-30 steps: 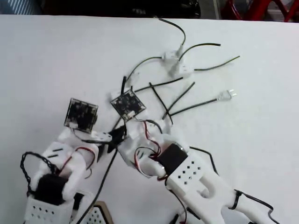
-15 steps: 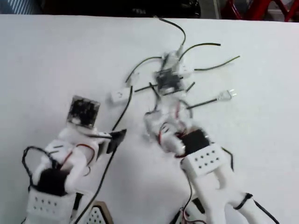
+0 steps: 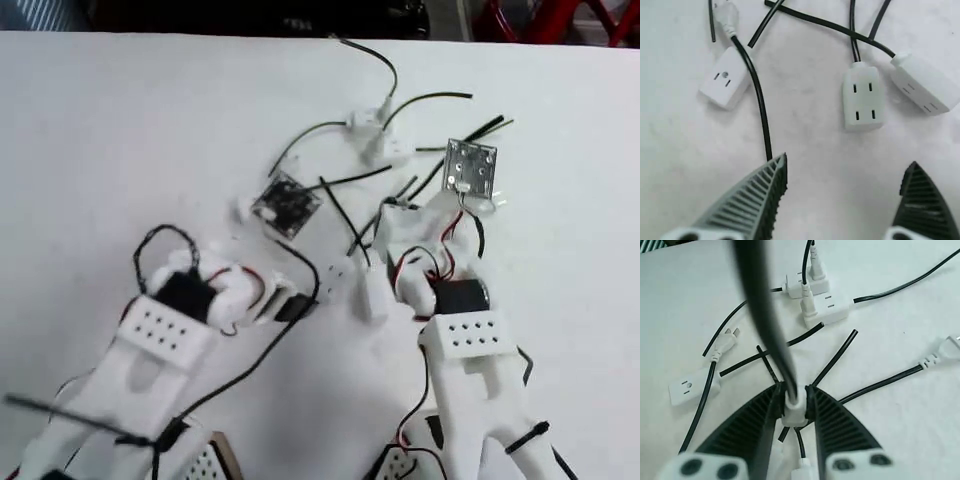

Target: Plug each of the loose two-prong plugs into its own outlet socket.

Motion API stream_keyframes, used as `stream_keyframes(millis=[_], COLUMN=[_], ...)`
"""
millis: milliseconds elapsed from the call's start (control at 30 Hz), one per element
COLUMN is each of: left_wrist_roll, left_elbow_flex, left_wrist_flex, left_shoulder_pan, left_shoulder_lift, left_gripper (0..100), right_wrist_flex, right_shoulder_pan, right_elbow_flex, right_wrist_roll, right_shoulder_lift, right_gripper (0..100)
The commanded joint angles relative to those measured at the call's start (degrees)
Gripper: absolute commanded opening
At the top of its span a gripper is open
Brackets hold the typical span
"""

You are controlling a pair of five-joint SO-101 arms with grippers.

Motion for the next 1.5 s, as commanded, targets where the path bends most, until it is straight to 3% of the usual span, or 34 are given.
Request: stream_keyframes(millis=[0, 267, 567, 700, 1000, 1133, 1300, 1467], left_wrist_roll=[1.8, 2.3, 2.0, -1.0, -10.5, -12.5, -12.0, -6.7], left_elbow_flex=[-5.9, -12.6, -19.3, -23.6, -23.4, -23.4, -23.6, -18.0], left_wrist_flex=[-5.8, -9.4, -15.6, -7.2, -6.2, -5.8, 0.1, 1.8], left_shoulder_pan=[1.2, 5.1, 6.4, 5.8, -3.9, -5.0, -1.7, -1.3], left_shoulder_lift=[10.8, 26.5, 42.2, 42.9, 42.7, 42.5, 40.9, 27.7], left_gripper=[35, 35, 26, 28, 27, 27, 27, 27], right_wrist_flex=[-1.5, -3.1, -2.9, -3.1, -3.1, -3.1, -2.9, -0.8], right_shoulder_pan=[2.5, 3.8, 3.8, 3.7, 3.4, 3.3, 3.2, -1.4], right_elbow_flex=[-0.5, -0.3, -0.2, 0.3, 0.4, 0.4, 0.4, 0.4], right_wrist_roll=[-0.8, -0.8, -0.8, -0.8, -0.7, -0.5, -0.4, 4.1], right_shoulder_lift=[-1.0, -1.0, -1.0, -1.0, -1.0, -0.9, -0.9, -0.9], right_gripper=[1.7, 1.7, 1.7, 1.7, 1.7, 1.7, 1.7, 1.7])
